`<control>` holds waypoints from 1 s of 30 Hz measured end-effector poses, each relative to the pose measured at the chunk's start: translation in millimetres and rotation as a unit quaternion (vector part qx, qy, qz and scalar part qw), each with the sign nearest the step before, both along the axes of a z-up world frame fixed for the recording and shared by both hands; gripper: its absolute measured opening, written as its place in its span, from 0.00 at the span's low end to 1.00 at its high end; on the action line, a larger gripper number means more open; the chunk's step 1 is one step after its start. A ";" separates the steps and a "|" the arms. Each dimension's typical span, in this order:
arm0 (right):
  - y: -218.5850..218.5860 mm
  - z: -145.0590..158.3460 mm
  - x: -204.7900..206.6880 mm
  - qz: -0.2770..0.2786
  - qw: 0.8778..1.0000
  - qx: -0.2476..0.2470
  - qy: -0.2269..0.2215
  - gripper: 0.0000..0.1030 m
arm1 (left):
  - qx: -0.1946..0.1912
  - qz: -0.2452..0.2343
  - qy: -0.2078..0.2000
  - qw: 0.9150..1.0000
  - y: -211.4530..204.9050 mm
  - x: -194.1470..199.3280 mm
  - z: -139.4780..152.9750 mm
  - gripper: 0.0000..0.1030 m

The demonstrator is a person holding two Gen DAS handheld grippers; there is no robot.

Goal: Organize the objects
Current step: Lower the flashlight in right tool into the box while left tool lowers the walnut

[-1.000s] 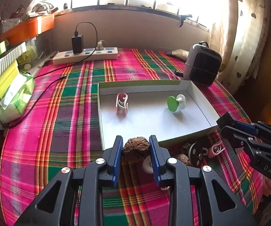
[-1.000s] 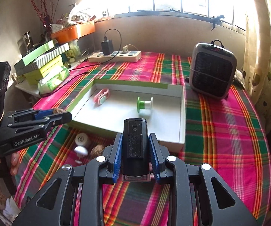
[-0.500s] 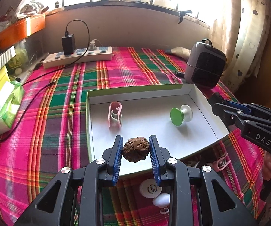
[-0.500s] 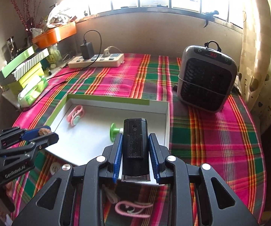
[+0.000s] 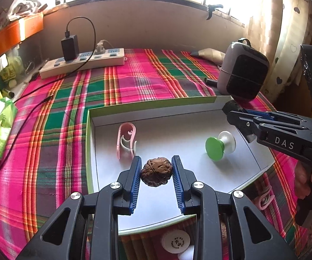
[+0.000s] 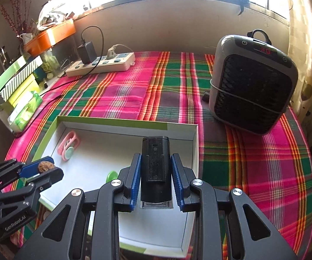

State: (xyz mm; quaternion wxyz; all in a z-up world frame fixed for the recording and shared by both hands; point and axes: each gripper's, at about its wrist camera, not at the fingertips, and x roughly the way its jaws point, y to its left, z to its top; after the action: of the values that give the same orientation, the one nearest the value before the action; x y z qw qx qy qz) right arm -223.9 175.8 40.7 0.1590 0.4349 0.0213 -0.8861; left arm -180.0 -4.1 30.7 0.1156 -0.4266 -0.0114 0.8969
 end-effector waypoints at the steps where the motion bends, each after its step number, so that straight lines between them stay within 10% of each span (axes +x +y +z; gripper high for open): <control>1: 0.1 -1.1 -2.0 0.000 1.000 -0.002 -0.003 0.28 | -0.001 0.001 -0.001 1.000 0.3 -1.8 -0.9 0.25; 30: -10.3 -20.9 -25.5 -0.003 0.999 0.003 -0.034 0.28 | -0.024 -0.004 -0.010 1.000 12.5 -32.4 -16.0 0.25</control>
State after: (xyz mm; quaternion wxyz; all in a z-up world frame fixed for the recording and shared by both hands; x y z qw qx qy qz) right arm -249.4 165.5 19.9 0.1556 0.4657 0.0172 -0.8710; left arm -212.3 8.3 14.7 0.1087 -0.4385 0.0103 0.8921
